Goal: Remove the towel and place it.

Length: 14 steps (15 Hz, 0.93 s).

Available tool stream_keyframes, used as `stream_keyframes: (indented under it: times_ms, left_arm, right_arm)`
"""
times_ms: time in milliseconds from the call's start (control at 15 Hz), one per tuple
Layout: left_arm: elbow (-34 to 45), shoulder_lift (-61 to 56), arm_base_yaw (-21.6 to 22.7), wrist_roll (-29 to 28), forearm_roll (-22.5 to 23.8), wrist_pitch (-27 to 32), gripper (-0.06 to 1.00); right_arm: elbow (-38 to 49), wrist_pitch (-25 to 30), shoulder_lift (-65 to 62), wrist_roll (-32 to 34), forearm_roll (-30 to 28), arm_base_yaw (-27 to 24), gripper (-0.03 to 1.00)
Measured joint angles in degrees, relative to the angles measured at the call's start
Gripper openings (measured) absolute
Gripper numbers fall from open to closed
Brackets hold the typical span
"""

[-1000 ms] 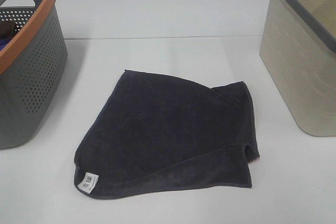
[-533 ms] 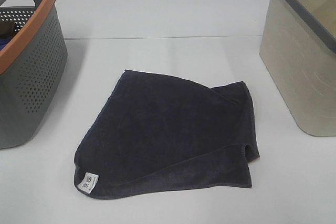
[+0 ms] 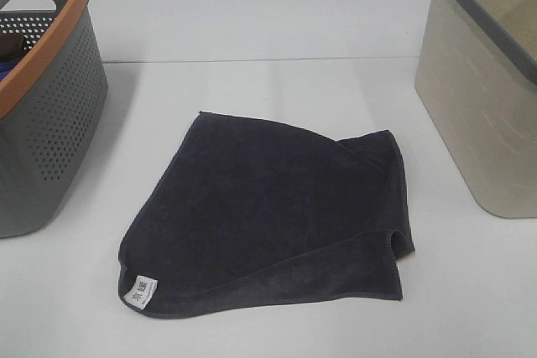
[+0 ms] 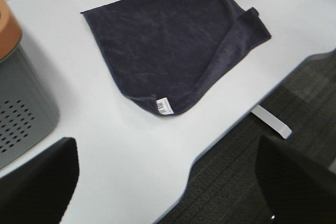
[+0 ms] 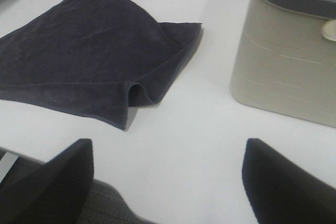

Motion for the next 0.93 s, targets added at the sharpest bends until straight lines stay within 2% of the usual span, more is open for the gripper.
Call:
stream_keyframes:
  times_ms: [67, 133, 267, 400, 933]
  left_arm:
    - [0.00, -0.46, 5.04, 0.00, 0.00, 0.00, 0.87]
    - [0.00, -1.09, 11.92, 0.00, 0.00, 0.00, 0.87]
    - [0.00, -2.35, 23.26, 0.00, 0.00, 0.00, 0.87]
    - [0.00, -2.41, 28.88, 0.00, 0.00, 0.00, 0.87]
    - [0.00, -2.41, 29.79, 0.00, 0.00, 0.00, 0.87]
  right_arm:
    - [0.00, -0.11, -0.97, 0.00, 0.00, -2.92, 0.74]
    - [0.00, -0.11, -2.06, 0.00, 0.06, -5.16, 0.74]
    - [0.00, -0.11, -2.41, 0.00, 0.11, -7.51, 0.74]
    - [0.00, -0.11, -2.46, 0.00, 0.17, -7.62, 0.74]
    - [0.00, -0.11, -2.46, 0.00, 0.17, -7.62, 0.74]
